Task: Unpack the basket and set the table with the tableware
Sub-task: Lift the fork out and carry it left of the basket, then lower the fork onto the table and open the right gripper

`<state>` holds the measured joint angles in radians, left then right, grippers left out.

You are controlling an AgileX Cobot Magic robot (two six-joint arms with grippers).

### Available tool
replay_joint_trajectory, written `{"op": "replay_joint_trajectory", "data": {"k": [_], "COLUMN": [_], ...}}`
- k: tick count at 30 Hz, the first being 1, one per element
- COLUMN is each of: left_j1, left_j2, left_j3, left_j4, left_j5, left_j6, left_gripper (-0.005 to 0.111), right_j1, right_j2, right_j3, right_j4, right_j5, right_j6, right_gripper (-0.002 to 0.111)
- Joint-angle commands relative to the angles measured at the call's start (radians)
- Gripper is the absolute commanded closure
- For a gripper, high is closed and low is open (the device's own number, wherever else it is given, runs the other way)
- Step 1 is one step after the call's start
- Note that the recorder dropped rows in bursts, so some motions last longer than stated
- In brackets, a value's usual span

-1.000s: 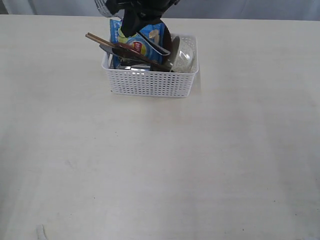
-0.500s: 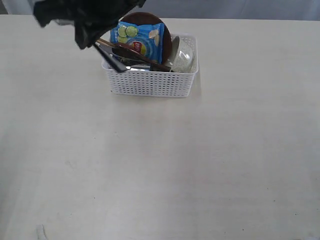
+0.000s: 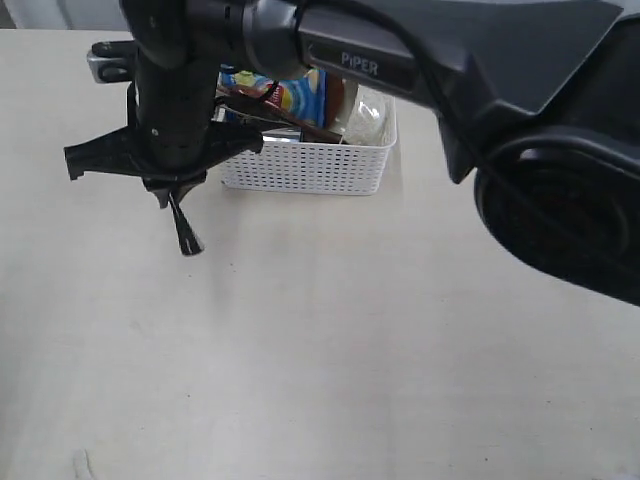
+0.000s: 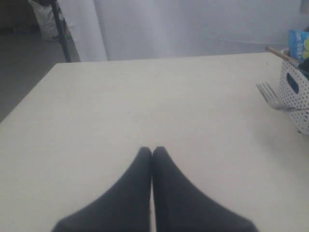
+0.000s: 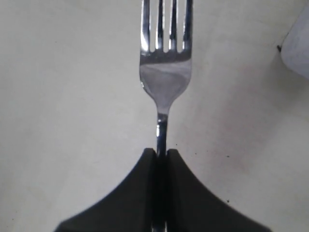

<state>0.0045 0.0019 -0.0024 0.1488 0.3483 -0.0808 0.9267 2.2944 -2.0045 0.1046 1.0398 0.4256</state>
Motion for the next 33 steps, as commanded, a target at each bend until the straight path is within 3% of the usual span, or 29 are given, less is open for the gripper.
{"op": "replay_joint_trajectory", "data": {"k": [1,12,20,33], "left_j1": [-0.007,-0.018,-0.057,-0.098], "left_j2": [-0.002,-0.002,-0.002,-0.002], "left_j3": [0.002,0.002,0.002,0.002], "left_j4": [0.004,0.004,0.004,0.004], "left_j5": [-0.002,-0.002,-0.002,-0.002], "left_j6": [-0.002,-0.002,-0.002,-0.002], "left_gripper": [0.107,0.107,0.107,0.107], "right_j1": [0.062,0.201,0.188,0.188], "right_j2": [0.025,0.041,0.058,0.048], "right_j3": [-0.002,-0.002,0.0,0.0], "right_j4": [-0.105,-0.402,-0.39,-0.354], "right_j5": [-0.023,-0.014,0.076,0.036], "right_j6": [0.17,0.544,0.554,0.392], "right_gripper": [0.109,0.109,0.109,0.109]}}
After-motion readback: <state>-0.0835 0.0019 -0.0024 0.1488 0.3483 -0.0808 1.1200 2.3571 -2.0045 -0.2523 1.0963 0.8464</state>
